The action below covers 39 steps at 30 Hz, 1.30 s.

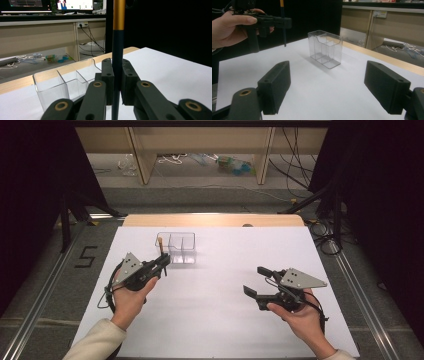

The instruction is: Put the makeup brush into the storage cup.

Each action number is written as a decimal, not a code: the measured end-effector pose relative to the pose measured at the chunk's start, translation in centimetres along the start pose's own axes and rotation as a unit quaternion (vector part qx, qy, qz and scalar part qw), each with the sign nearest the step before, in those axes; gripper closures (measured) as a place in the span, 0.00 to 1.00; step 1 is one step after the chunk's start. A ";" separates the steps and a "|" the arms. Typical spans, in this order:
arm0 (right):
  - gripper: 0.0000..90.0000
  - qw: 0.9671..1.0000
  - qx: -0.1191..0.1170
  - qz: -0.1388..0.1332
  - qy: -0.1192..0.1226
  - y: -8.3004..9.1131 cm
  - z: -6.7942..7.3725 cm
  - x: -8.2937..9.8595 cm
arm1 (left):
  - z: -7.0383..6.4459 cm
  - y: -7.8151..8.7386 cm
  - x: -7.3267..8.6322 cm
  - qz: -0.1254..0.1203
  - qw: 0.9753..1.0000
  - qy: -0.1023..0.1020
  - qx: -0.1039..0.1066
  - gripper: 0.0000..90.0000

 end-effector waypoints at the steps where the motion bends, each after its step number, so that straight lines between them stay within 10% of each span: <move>1: 0.25 1.000 0.000 0.000 0.001 0.0 0.0 0.0 | 0.0 0.0 0.0 0.000 1.000 0.000 0.000 0.92; 39: 0.24 1.000 0.007 -0.009 -0.006 1.4 -0.3 0.6 | 0.3 0.0 0.1 0.002 1.000 -0.001 -0.004 0.92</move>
Point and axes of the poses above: each handheld gripper's, and its own axes: y roughly backward along the jaws, x roughly out of its underside, z roughly to its left, the point moved 4 cm from there along -y, roughly forward along the jaws, and after that the axes turned 7 degrees about -y, right-handed, at the moved point
